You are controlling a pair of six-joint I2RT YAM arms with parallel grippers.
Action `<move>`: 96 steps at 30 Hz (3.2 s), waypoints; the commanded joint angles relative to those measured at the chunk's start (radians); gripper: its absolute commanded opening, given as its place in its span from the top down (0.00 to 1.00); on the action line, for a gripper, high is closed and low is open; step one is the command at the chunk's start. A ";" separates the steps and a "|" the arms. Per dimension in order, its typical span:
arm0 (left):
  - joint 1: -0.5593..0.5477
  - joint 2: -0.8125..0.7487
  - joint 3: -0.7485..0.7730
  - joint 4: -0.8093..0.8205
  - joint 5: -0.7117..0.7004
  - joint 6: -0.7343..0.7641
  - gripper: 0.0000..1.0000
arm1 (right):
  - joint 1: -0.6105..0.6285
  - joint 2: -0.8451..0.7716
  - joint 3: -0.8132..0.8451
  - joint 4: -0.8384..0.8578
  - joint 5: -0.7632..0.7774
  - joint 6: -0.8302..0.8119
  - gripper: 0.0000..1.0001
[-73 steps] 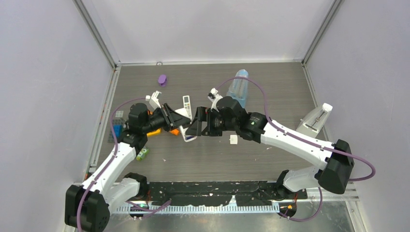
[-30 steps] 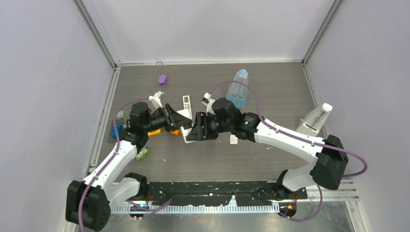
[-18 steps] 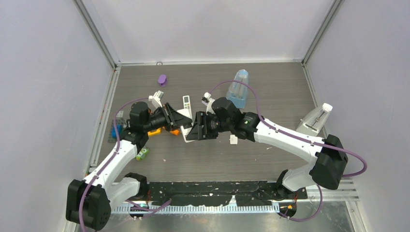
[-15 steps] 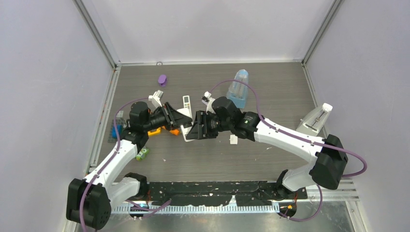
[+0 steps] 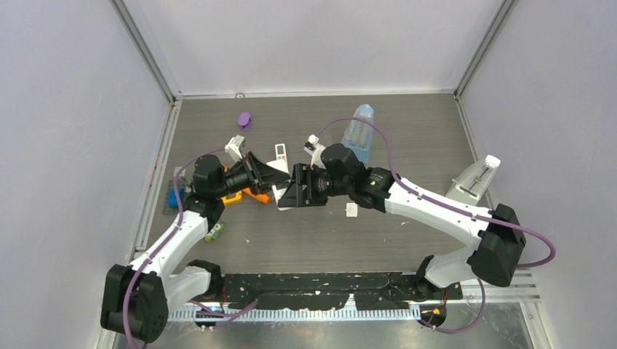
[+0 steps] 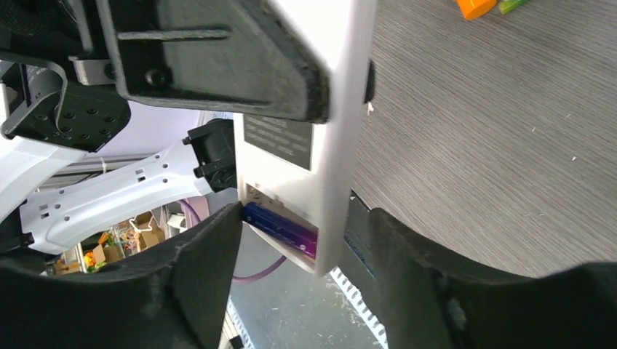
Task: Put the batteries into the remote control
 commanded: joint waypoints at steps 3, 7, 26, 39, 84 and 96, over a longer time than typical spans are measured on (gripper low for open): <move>-0.015 -0.048 0.044 0.116 0.050 -0.077 1.00 | 0.007 -0.062 -0.052 0.076 0.024 0.004 0.11; -0.015 -0.052 0.048 0.096 0.039 -0.043 1.00 | -0.002 -0.100 -0.066 0.123 -0.011 0.026 0.06; -0.015 -0.069 0.049 0.092 0.035 -0.036 1.00 | -0.021 -0.146 -0.181 0.310 -0.073 0.131 0.13; -0.015 -0.070 0.043 0.094 0.036 -0.028 1.00 | -0.052 -0.136 -0.232 0.426 -0.111 0.229 0.37; -0.004 -0.398 0.268 -0.702 -0.448 0.786 1.00 | -0.094 -0.120 -0.090 0.019 0.241 0.041 0.25; -0.004 -0.546 0.274 -0.828 -0.739 0.782 1.00 | 0.028 0.466 0.388 -0.339 0.602 0.130 0.40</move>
